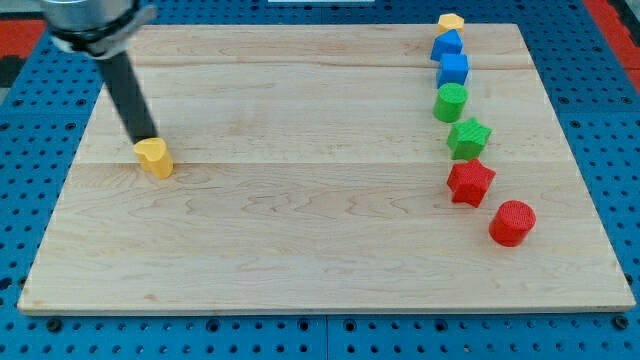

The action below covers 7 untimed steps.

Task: Place yellow heart to the bottom right of the red circle

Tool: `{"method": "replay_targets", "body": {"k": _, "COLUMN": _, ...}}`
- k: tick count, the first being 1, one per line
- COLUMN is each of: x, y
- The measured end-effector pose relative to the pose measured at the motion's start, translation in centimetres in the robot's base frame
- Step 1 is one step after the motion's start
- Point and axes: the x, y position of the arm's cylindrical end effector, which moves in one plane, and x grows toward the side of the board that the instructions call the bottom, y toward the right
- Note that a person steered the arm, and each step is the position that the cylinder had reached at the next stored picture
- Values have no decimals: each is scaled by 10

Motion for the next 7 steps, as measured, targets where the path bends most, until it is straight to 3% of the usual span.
{"method": "replay_targets", "body": {"k": 1, "x": 20, "y": -10}}
{"method": "replay_targets", "body": {"k": 3, "x": 44, "y": 89}}
{"method": "replay_targets", "body": {"k": 7, "x": 31, "y": 186}}
